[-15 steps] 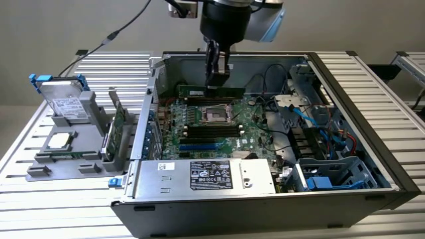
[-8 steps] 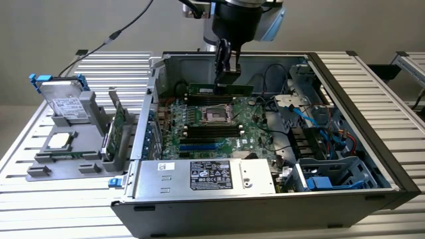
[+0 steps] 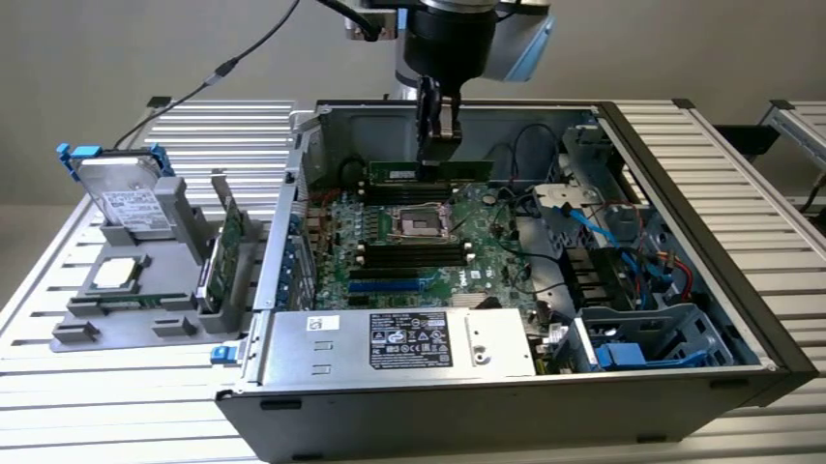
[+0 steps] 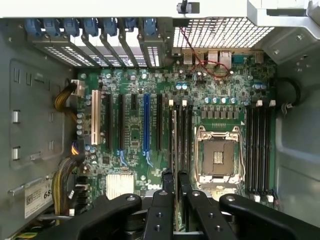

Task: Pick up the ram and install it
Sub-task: 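Pick up the ram and move it above insertion slot, then insert the ram into the slot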

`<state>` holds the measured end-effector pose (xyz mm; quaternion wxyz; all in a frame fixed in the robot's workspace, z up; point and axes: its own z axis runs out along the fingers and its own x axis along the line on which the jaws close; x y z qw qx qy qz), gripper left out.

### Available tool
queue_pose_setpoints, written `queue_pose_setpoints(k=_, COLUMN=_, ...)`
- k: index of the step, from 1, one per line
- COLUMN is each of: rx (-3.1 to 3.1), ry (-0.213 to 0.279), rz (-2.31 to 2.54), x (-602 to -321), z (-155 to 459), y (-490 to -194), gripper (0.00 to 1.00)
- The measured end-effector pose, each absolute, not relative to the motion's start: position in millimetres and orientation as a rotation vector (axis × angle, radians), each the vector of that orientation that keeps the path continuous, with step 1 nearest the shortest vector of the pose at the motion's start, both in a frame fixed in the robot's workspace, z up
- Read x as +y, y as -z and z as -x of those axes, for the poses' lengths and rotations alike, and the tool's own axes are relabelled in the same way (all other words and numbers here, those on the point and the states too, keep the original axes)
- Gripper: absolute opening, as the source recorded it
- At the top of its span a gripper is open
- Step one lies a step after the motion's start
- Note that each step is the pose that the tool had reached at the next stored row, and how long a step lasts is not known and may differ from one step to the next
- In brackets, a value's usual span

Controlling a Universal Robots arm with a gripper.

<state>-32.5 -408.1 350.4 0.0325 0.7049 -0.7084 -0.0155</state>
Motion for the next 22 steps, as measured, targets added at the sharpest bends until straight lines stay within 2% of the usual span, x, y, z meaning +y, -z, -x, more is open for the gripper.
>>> queue_pose_setpoints(k=22, rx=-2.181, ry=0.035, rz=-2.169, x=-407.4, z=42.6, y=-344.9, gripper=0.16)
